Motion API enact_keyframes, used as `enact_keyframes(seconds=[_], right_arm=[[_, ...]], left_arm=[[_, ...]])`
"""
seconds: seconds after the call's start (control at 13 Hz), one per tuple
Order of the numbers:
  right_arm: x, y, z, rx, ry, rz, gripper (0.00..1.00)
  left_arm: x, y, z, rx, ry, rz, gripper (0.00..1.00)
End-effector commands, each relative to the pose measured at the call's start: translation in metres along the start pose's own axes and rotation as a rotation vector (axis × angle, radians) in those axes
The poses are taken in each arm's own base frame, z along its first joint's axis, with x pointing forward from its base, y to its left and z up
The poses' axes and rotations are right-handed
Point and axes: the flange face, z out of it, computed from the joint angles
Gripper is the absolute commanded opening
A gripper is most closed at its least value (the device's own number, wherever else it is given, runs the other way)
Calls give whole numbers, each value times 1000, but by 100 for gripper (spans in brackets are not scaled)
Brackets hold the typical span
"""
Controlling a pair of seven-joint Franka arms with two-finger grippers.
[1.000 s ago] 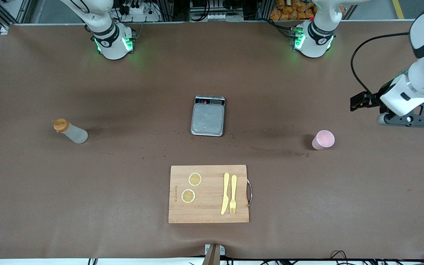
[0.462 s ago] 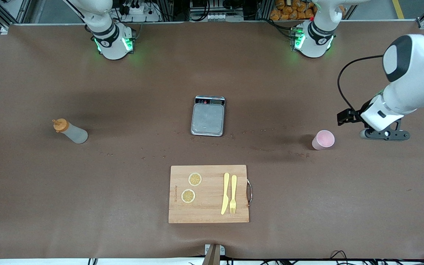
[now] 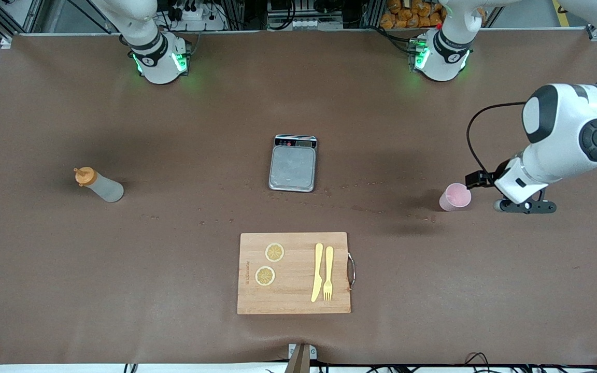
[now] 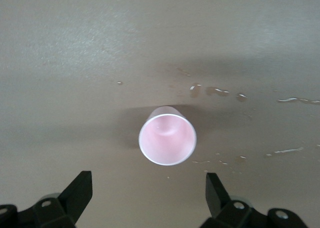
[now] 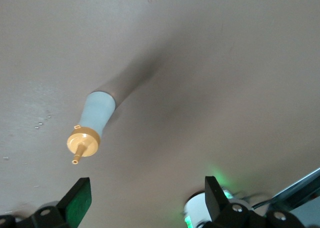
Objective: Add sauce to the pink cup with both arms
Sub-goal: 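Grasp the pink cup with the left gripper while the right gripper grasps the bottle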
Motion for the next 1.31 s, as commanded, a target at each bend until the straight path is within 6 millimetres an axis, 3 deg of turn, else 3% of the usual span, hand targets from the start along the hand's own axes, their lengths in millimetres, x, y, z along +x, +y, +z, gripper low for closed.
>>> enact_keyframes(seconds=[0.0, 0.15, 0.46, 0.69, 1.15, 1.23], right_arm=[[21, 27, 12, 107, -93, 198, 100], [38, 34, 32, 142, -157, 292, 100], [90, 55, 105, 237, -352, 387, 100], [114, 61, 147, 333, -496, 492, 100], [140, 33, 234, 395, -684, 510, 100], [143, 28, 241, 406, -680, 515, 100]], left_arm=[[7, -3, 21, -20, -8, -4, 100], [6, -5, 36, -22, -34, -5, 100], [7, -1, 69, -27, -65, 50, 100], [10, -18, 91, -39, -80, 129, 100], [16, -19, 116, -44, -76, 141, 100], [16, -18, 120, -44, -76, 143, 100]])
